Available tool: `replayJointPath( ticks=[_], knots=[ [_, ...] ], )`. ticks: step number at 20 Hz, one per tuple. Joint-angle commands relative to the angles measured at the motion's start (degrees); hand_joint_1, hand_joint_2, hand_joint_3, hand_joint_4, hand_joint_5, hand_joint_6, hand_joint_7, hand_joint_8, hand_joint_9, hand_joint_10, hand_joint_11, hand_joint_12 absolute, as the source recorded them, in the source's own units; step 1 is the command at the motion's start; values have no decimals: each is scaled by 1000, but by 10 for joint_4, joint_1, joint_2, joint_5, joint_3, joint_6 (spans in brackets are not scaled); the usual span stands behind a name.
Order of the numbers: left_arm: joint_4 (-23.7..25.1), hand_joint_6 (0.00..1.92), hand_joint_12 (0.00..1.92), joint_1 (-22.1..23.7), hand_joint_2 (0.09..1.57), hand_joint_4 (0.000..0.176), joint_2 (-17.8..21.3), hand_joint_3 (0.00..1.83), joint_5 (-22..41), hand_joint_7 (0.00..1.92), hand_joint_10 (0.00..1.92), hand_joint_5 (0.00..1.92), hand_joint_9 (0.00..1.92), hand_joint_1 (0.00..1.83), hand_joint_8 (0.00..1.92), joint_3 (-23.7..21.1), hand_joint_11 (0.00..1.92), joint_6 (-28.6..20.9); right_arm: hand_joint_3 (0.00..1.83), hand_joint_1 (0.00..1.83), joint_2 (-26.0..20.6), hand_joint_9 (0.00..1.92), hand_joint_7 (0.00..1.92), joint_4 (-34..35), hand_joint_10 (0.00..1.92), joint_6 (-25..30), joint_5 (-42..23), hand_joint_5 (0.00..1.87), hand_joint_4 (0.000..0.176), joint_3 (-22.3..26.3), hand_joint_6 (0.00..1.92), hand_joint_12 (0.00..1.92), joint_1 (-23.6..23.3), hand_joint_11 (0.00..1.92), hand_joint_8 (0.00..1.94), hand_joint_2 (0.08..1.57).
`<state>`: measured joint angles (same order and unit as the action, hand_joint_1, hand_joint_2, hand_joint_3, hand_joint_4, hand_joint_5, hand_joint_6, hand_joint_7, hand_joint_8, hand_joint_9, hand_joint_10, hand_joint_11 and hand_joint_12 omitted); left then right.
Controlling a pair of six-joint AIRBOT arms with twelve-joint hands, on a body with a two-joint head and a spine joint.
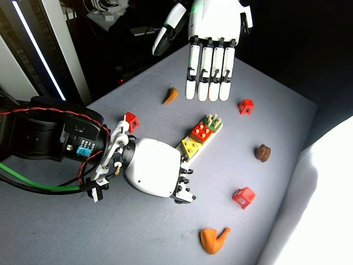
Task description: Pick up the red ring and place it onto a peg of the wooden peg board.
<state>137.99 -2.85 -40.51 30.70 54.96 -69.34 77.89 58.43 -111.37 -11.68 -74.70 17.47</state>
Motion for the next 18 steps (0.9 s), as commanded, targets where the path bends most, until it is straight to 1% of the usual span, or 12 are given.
replayJointPath(
  ticks=[1, 3, 5, 6, 13, 16, 18],
  knots=[
    [-16, 0, 0, 10, 1105, 0, -2, 0, -41, 0, 0, 0, 0, 0, 0, 1, 0, -2, 1, 1014, -2, 584, 722, -9, 175, -2, -36, 642, 0, -2, 8, 1196, -3, 103, 4, 1060],
    [-16, 0, 0, 10, 1104, 0, -2, 0, -41, 0, 0, 0, 0, 0, 0, 1, 0, -2, 0, 1011, -2, 595, 718, -9, 140, -3, -36, 639, 0, -2, 4, 1214, -3, 78, 1, 1048],
    [-16, 0, 0, 10, 1101, 0, -2, 0, -41, 0, 0, 0, 0, 0, 0, 1, 0, -2, 1, 1002, -2, 612, 726, -9, 120, -3, -36, 647, 0, -2, 3, 1184, -3, 100, 1, 1046],
    [-16, 0, 0, 10, 1101, 0, -2, 0, -41, 0, 0, 0, 0, 0, 0, 1, 0, -2, 0, 994, -2, 620, 728, -9, 108, -4, -36, 652, 0, -2, 4, 1204, -3, 94, 1, 1045],
    [-16, 0, 0, 10, 1104, 0, -2, 0, -41, 0, 0, 0, 0, 0, 0, 1, 0, -2, 0, 984, -3, 627, 719, -9, 95, -4, -36, 644, 0, -2, 0, 1216, -6, 105, 0, 1032],
    [-16, 0, 0, 10, 1106, 0, -2, 1, -41, 0, 0, 0, 0, 0, 0, 1, 0, -2, 0, 1020, -6, 614, 704, -9, 74, -3, -36, 604, 0, -2, 0, 1238, -8, 57, 0, 997],
    [-16, 0, 0, 10, 1110, 0, -2, 3, -41, 0, 0, 0, 0, 0, 0, 1, 0, -2, 0, 965, -10, 598, 668, -9, 58, -4, -36, 557, 0, 0, 0, 1260, -7, 30, 0, 1008]
  ],
)
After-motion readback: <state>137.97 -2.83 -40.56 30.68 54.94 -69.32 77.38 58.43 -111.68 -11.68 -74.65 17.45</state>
